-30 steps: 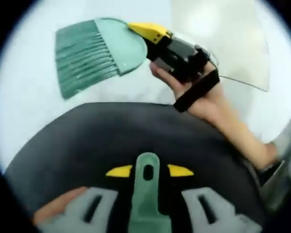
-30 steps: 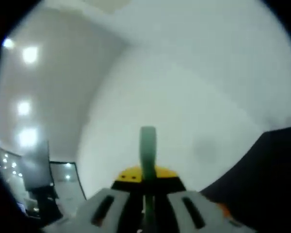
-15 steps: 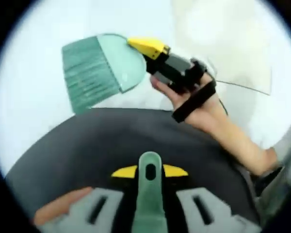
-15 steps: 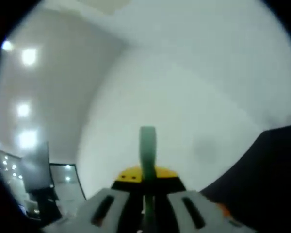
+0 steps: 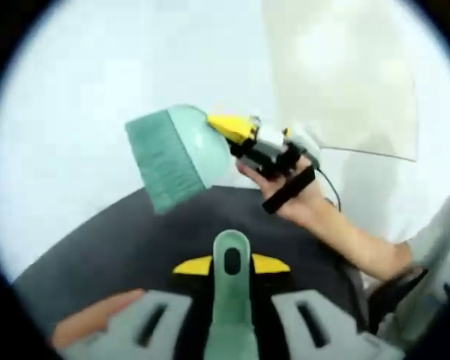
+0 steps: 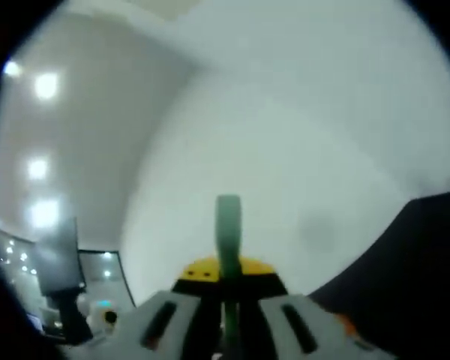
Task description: Pick up the broom and sweep the trash on the tabletop into the dustpan.
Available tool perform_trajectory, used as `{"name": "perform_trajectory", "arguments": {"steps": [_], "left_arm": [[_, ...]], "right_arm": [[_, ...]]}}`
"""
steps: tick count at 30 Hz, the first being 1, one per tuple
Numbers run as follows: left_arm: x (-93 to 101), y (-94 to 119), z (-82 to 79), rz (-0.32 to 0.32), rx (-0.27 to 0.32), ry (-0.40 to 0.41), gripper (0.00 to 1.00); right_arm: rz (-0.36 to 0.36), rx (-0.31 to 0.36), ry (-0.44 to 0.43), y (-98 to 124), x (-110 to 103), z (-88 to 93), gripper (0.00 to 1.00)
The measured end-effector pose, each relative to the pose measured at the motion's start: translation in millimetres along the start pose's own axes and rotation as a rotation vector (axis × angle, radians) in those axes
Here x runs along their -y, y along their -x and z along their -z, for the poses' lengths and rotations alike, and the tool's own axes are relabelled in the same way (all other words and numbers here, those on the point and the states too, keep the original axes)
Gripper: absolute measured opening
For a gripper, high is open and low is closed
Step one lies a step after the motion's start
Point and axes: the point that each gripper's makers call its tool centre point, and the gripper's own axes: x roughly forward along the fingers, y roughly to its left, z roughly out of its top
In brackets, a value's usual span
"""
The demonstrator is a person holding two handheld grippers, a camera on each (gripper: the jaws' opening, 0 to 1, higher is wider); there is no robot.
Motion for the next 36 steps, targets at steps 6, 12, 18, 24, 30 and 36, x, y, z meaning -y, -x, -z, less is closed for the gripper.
{"name": "perform_trajectory", "arguments": {"steps": [6, 12, 18, 24, 30, 36], "left_arm": [[-10.0, 34.0, -17.7, -0.072, 0.059, -0.012, 0.18], [-26.7, 77.1, -26.1, -0.151, 0.095, 0.000, 0.17], [-61.2, 121.0, -16.8, -0.297, 0.077, 0.062, 0.18], [-105.2, 162.3, 2.5, -0.477, 0.044, 0.167, 0.18], [-139.5, 196.9, 29.2, -0.610, 0.007, 0.250, 0.18], [-168.7, 224.9, 66.8, -0.745, -0.060, 0.379, 0.18]], "right_arm": [[-0.001, -0.012, 0.008, -1.1, -2.1, 4.6, 0.05], [-0.012, -0.032, 0.015, -3.4, -6.2, 10.5, 0.05], [-0.019, -0.063, 0.037, -5.8, -10.7, 19.4, 0.05], [-0.025, -0.087, 0.054, -7.7, -13.7, 25.9, 0.05], [-0.026, -0.109, 0.067, -9.9, -13.1, 30.8, 0.05], [-0.043, -0.123, 0.084, -11.6, -19.6, 33.9, 0.05]]}}
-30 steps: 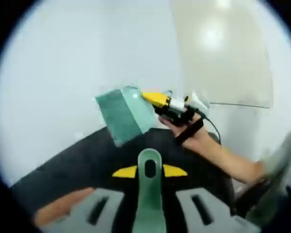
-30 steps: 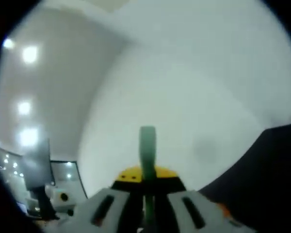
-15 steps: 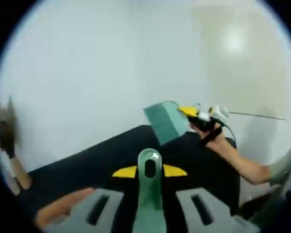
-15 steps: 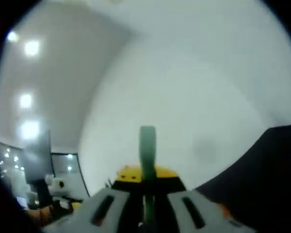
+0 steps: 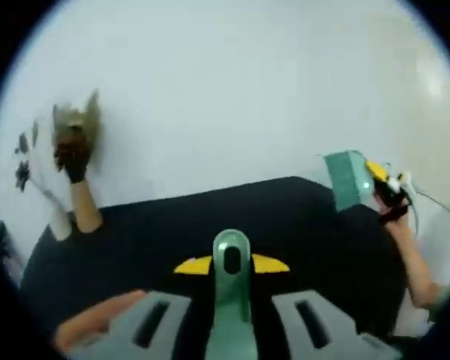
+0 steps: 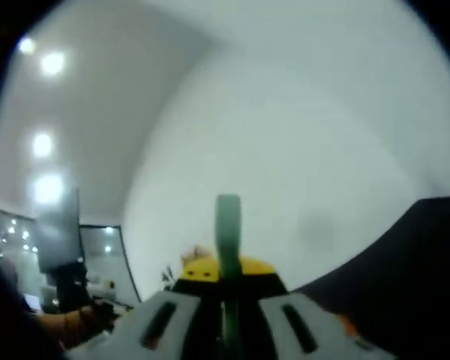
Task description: Pick up the broom and sweep the trash on the tabletop into the dustpan.
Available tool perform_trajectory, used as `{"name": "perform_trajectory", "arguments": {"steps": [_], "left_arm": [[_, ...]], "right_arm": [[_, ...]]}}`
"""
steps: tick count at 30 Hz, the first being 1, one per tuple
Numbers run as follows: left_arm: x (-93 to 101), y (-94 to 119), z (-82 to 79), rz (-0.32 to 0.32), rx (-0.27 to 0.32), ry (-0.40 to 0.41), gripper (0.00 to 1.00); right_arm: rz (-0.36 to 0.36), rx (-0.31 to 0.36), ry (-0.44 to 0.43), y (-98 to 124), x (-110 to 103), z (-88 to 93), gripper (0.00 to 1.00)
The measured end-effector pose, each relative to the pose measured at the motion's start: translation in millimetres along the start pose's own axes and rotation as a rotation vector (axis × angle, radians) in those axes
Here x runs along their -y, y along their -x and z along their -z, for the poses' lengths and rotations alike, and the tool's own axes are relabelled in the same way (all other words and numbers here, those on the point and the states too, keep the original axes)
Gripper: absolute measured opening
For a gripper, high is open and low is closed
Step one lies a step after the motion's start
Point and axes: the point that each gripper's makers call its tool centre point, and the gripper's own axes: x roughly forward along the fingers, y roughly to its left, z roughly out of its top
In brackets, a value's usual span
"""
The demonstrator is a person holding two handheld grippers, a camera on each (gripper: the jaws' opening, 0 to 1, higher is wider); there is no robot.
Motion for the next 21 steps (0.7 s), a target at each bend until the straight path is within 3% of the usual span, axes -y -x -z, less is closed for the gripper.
{"name": "perform_trajectory", "arguments": {"steps": [5, 10, 14, 21], "left_arm": [[-28.3, -6.8, 11.3, -0.059, -0.024, 0.041, 0.18], [-64.7, -15.1, 35.6, -0.176, -0.117, 0.118, 0.18], [-84.2, -22.8, 50.9, -0.233, -0.156, 0.173, 0.18], [-87.0, -37.5, 63.7, -0.249, -0.200, 0.170, 0.18]], "right_arm": [[-0.012, -0.026, 0.010, -4.1, -4.1, 7.8, 0.05], [-0.030, -0.053, 0.021, -7.4, -10.9, 15.8, 0.05], [-0.042, -0.072, 0.038, -9.5, -15.7, 20.8, 0.05], [-0.059, -0.091, 0.052, -11.4, -21.2, 26.3, 0.05]]}}
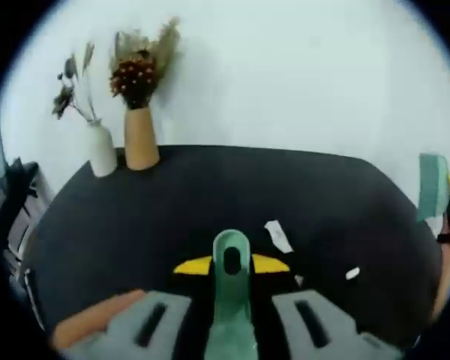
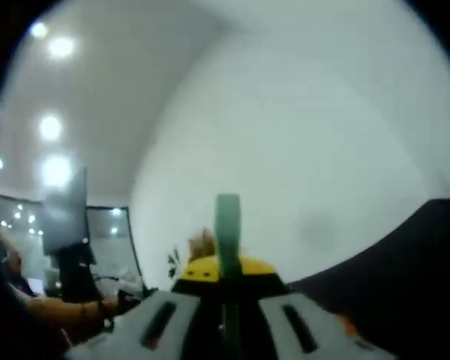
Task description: Pick up the broom and sweep the trash on the tabletop into the dustpan.
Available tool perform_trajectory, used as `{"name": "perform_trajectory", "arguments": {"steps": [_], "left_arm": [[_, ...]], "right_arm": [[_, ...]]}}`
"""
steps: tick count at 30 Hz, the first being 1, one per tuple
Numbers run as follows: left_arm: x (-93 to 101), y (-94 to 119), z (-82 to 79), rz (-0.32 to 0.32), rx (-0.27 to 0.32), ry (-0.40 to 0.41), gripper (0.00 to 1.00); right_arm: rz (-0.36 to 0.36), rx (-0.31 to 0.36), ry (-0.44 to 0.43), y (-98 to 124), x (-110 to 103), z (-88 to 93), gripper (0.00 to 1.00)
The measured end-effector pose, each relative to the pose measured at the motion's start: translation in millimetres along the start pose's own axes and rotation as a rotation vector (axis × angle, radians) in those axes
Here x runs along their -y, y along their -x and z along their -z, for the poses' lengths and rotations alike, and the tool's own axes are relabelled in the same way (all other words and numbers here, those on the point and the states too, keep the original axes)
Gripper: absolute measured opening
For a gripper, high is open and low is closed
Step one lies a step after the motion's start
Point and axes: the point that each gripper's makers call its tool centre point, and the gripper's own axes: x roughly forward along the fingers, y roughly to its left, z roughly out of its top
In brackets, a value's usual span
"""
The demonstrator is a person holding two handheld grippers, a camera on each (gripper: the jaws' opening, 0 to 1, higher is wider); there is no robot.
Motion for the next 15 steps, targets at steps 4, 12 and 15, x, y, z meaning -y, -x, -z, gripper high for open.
{"name": "perform_trajectory", "arguments": {"steps": [4, 12, 15], "left_arm": [[-1.1, -10.5, 6.7, -0.012, -0.029, -0.007, 0.18], [-2.1, -22.2, 15.4, -0.005, -0.049, -0.020, 0.20], [-1.4, -20.9, 13.1, 0.022, -0.024, -0.015, 0.20]], "right_arm": [[-0.005, -0.007, 0.008, -0.8, -2.2, 2.0, 0.05], [-0.005, -0.004, 0.014, -0.5, -0.8, -0.2, 0.05], [-0.003, 0.001, 0.012, 0.1, -0.1, -1.4, 0.05]]}}
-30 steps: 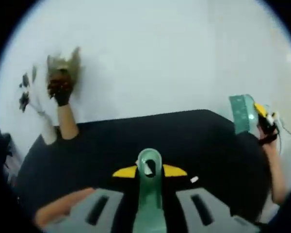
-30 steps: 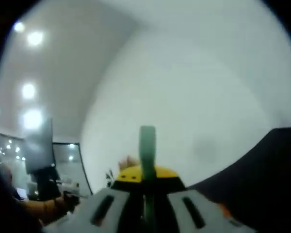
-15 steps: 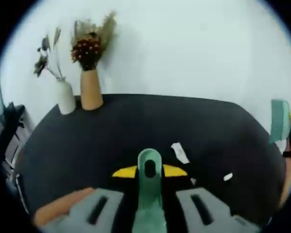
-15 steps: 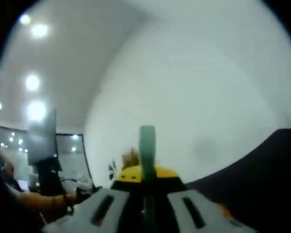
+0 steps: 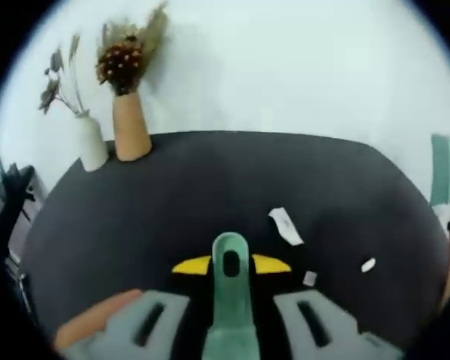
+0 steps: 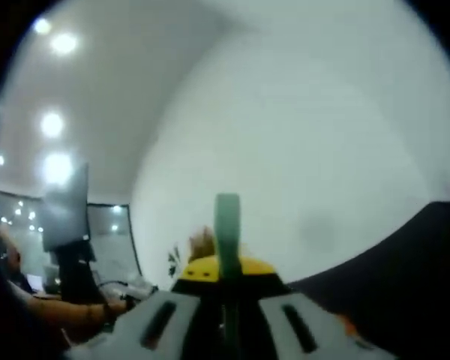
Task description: Pick up the broom and sweep the trash on the tabletop into the dustpan.
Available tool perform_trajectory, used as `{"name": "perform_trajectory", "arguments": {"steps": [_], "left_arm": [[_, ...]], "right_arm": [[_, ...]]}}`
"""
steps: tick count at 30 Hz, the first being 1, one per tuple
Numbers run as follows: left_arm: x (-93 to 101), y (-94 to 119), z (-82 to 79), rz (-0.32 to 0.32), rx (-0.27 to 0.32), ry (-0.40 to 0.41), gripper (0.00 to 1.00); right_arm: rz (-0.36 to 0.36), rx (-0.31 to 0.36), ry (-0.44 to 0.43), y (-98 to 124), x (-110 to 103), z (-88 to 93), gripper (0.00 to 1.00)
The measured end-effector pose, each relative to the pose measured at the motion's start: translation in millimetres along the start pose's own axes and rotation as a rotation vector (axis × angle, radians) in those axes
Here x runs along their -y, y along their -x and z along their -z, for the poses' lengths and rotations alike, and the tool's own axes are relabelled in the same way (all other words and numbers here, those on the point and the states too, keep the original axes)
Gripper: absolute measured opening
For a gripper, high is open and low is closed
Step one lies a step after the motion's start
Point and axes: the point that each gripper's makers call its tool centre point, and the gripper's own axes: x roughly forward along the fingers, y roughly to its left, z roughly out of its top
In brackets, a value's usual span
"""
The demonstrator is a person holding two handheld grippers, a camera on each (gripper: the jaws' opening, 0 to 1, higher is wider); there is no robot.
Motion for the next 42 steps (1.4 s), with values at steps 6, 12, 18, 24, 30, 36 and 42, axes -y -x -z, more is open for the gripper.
{"name": "perform_trajectory", "arguments": {"steps": [6, 12, 18, 24, 30, 36, 42], "left_arm": [[-1.3, 14.1, -10.2, 0.047, 0.043, 0.018, 0.26], [-10.7, 35.2, -10.9, 0.061, 0.054, 0.003, 0.25], [-33.1, 50.3, -1.6, 0.049, 0.066, -0.019, 0.25], [-62.8, 55.7, 20.6, 0.013, 0.044, -0.010, 0.26], [-62.1, 59.2, 40.3, 0.044, 0.024, -0.064, 0.26], [-56.7, 54.0, 50.6, 0.081, -0.006, -0.085, 0.25], [-55.9, 46.2, 56.4, 0.099, -0.008, -0.102, 0.24]], "right_arm": [[0.002, 0.005, 0.000, 0.7, 0.8, -1.5, 0.05], [0.001, 0.004, 0.001, 0.5, 0.0, -1.3, 0.05], [-0.002, 0.001, 0.003, -0.1, -1.5, -0.2, 0.06], [0.002, -0.006, 0.005, -0.5, -1.1, 2.0, 0.06], [-0.002, -0.010, 0.012, -1.4, -2.8, 3.5, 0.06], [0.003, -0.013, 0.015, -1.3, -1.4, 4.8, 0.06], [0.002, -0.016, 0.017, -1.6, -1.8, 5.8, 0.06]]}}
